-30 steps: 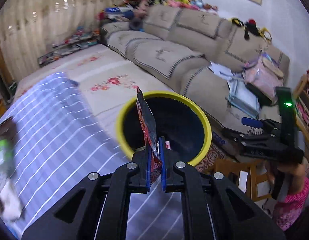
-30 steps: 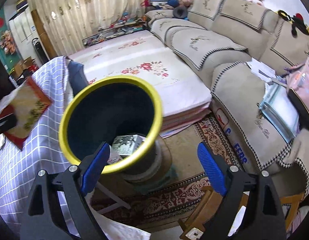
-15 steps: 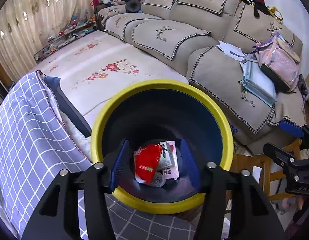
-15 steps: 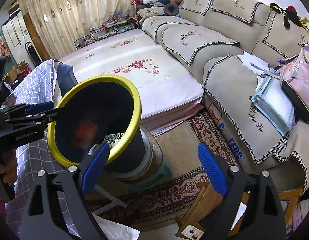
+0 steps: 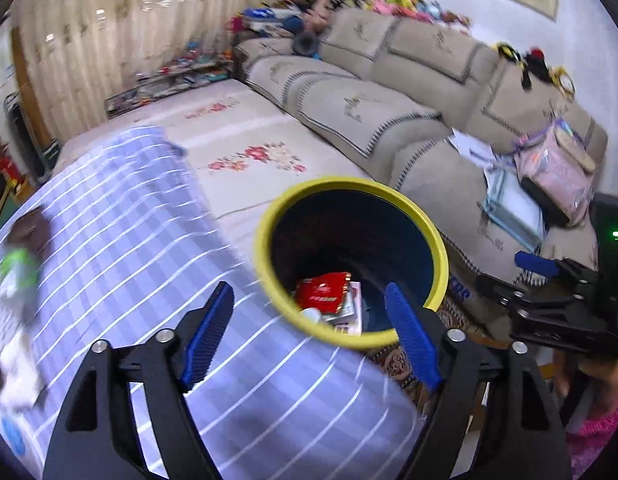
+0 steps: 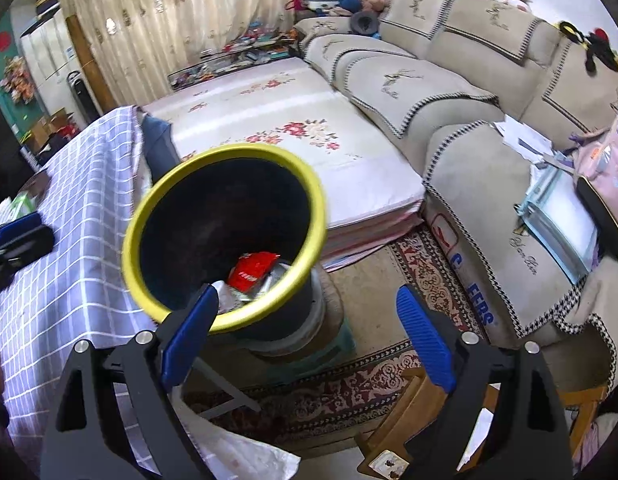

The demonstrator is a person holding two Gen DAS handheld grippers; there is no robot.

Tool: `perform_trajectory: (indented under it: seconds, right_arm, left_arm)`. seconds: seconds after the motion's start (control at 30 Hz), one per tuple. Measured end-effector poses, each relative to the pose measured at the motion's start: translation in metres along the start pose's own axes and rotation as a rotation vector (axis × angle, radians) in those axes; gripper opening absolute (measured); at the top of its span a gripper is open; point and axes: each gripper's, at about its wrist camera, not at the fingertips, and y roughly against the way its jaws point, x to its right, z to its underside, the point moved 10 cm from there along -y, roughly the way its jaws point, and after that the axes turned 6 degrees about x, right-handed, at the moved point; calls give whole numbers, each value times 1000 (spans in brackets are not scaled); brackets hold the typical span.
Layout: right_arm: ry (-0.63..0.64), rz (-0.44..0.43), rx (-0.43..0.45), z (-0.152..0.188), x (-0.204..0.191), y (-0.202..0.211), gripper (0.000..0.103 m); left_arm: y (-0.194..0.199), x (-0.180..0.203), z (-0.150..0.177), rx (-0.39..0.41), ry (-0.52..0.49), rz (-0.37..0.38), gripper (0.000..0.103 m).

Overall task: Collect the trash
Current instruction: 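Move both tools back toward the white paper bowl on the table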

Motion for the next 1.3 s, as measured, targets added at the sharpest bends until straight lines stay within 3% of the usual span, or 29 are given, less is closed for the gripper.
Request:
perform_trajectory:
  seconds: [0.33,0.5,0.77,0.97,1.3]
  right_arm:
    - [131,-112,3,4,-94,8,86]
    - [262,-223,3,14,-176,19,86]
    - [472,-472,3,43,-324,54,86]
    - [580,-663,-18,76,-431,77,86]
    - [659,-688,-43,96,-518,61,86]
  left_arm:
    - [149,-118,54,153,183,-217,93]
    - [218,-180,96,210,314,-358,97]
    - [310,-260,167,267,478,-585,98]
    - [340,-288,197,278,527,-643,98]
    - [339,-302,219,267,574,-625,98]
